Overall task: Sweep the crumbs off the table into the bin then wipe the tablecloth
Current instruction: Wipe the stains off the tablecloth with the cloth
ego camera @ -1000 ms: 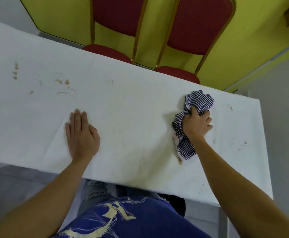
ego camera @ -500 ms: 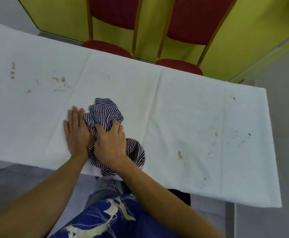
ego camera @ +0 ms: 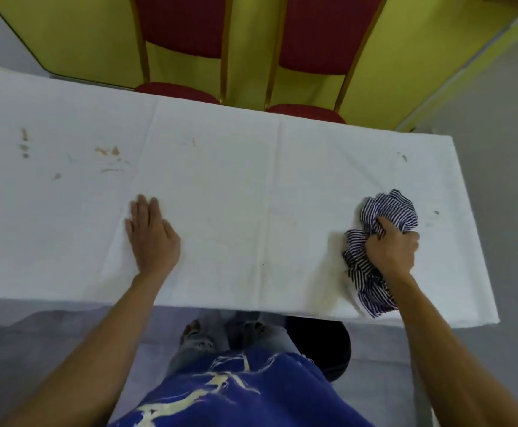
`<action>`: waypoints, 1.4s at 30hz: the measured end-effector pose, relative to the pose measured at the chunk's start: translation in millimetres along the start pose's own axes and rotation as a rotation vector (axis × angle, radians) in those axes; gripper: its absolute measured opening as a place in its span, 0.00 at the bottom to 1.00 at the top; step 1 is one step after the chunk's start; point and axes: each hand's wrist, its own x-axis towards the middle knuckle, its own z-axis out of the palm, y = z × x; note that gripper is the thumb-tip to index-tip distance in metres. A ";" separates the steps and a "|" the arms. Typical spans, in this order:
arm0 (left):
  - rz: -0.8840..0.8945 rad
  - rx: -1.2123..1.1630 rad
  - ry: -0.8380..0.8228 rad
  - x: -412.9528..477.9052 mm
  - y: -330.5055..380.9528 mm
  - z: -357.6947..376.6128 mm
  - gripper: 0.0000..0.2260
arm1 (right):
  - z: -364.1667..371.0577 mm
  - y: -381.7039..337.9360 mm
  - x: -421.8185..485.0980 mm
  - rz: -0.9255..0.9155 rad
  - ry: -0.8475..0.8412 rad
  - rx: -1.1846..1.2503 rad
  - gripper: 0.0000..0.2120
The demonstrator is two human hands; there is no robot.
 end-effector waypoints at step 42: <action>0.038 0.107 0.015 -63.7 -87.9 -34.3 0.25 | 54.2 -49.7 -142.0 -0.322 -0.041 -0.391 0.27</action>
